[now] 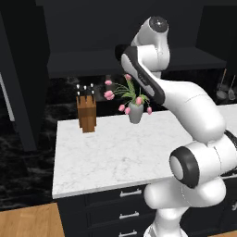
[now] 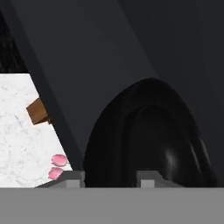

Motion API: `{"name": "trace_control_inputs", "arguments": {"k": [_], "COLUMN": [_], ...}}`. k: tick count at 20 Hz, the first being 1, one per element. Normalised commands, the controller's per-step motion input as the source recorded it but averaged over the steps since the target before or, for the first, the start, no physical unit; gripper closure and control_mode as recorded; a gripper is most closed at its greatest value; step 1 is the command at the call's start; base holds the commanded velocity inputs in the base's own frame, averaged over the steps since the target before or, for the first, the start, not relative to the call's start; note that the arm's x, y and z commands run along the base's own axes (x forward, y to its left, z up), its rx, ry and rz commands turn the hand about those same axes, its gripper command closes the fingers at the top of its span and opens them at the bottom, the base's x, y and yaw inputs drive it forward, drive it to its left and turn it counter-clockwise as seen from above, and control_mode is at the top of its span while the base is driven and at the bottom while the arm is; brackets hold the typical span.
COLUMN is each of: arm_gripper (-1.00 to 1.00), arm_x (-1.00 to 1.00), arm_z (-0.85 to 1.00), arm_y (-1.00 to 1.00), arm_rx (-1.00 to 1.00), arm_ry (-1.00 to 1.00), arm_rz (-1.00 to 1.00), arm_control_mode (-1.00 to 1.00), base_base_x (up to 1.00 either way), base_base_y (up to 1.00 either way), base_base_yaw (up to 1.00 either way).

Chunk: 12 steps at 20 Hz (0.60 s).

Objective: Pick up the bowls on the counter and stack them on top of one another in the open cabinet. Place the smaller bowl on top of the larger bowl.

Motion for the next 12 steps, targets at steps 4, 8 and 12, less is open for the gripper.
{"name": "trace_control_inputs", "arguments": {"k": [4,8,12], "arm_gripper": [-1.0,-1.0,-1.0], "arm_x": [0.11,-0.9,-1.0], "arm_z": [0.0,0.0,-0.43], "arm_y": [0.0,0.02,0.03], "arm_rx": [0.0,0.0,-0.02], "arm_ry": [-0.1,-0.28,-0.09], "arm_rz": [0.0,0.03,0.02], "arm_control_mode": [-1.0,-1.0,-1.0], "base_base_x": [0.0,0.0,0.0], "base_base_y": [0.0,0.0,0.0], "base_base_yaw": [0.0,0.0,0.0]}}
